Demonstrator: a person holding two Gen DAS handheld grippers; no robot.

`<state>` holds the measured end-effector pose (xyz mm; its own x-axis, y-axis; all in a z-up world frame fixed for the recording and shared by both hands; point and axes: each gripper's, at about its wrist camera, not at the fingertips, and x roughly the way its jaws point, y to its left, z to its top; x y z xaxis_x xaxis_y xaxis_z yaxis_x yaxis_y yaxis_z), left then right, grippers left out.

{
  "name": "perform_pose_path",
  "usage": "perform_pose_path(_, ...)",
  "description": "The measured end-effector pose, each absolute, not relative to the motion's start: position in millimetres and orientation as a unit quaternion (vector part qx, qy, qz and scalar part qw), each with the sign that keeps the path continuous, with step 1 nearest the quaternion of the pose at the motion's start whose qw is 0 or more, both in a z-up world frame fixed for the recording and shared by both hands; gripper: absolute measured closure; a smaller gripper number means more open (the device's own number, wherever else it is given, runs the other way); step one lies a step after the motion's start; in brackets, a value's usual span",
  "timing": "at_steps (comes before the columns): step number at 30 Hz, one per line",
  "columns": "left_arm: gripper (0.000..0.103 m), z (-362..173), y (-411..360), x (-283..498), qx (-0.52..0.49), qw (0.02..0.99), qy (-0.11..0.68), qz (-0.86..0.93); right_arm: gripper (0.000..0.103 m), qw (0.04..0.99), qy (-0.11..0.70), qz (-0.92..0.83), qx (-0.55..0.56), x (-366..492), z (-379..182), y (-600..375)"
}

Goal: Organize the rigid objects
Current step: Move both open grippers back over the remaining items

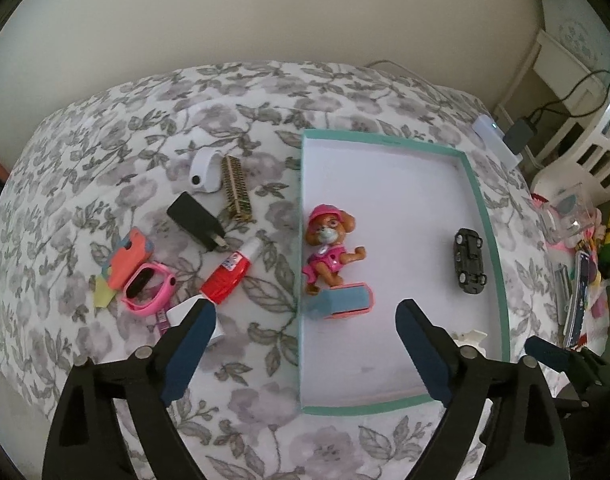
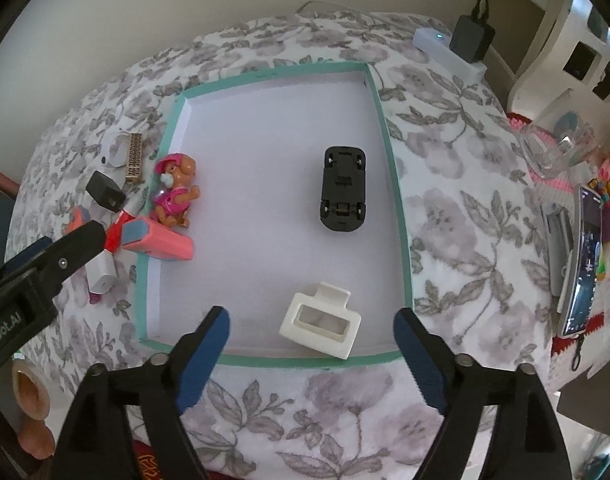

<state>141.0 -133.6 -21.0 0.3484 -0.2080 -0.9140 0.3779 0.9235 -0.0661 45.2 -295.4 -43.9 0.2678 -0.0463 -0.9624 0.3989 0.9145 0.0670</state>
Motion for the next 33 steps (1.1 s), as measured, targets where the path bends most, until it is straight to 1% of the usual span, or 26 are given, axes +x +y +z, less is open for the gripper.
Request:
perform_pose_path(3,0.005,-19,-125,143,0.068,0.821,0.539,-0.174,0.007,0.784,0.585,-0.144,0.147,45,-40,-292)
perform_pose_path(10,0.002,-11,-105,146,0.046,0.832,0.527,-0.165,0.001,0.79,0.579,-0.146,0.14,47,-31,-283)
perform_pose_path(24,0.002,-1,-50,156,0.016,0.846,0.512,-0.147,0.0,0.799,0.574,-0.136,0.118,61,-17,-246)
perform_pose_path(33,0.002,20,27,176,0.0,0.866,0.491,-0.099,0.0,0.814,0.564,-0.1,0.09,90,-2,-190)
